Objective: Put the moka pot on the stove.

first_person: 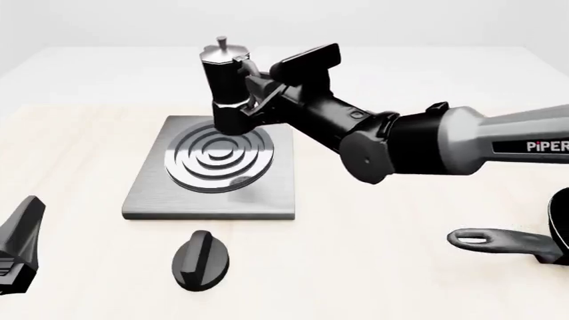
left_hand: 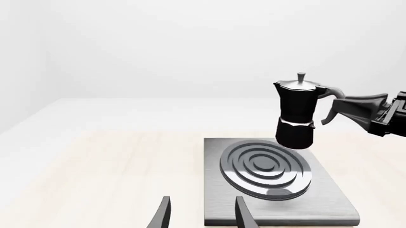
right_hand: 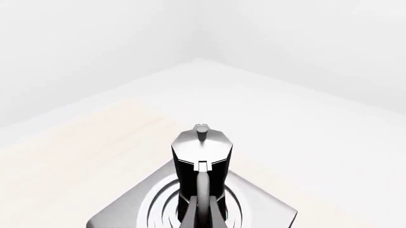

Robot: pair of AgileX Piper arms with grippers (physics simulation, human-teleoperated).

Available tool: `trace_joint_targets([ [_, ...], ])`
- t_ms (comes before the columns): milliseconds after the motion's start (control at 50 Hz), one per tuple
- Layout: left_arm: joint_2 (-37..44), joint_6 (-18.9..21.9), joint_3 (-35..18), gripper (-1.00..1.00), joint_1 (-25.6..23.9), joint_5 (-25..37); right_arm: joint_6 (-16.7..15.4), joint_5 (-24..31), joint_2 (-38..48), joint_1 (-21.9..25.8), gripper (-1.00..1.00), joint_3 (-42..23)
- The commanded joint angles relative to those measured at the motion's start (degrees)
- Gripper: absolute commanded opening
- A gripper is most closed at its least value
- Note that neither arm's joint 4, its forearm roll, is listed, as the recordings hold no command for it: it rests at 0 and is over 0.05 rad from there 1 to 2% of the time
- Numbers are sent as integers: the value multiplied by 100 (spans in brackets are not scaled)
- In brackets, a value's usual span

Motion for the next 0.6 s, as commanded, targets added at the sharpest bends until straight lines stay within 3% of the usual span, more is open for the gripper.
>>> trace_joint_targets([
  [20,0,0,0,100,0,0,86,-55,194,53,-100,-221],
  [600,0,0,0,100,0,0,184,-103,591,70,-100,-420],
])
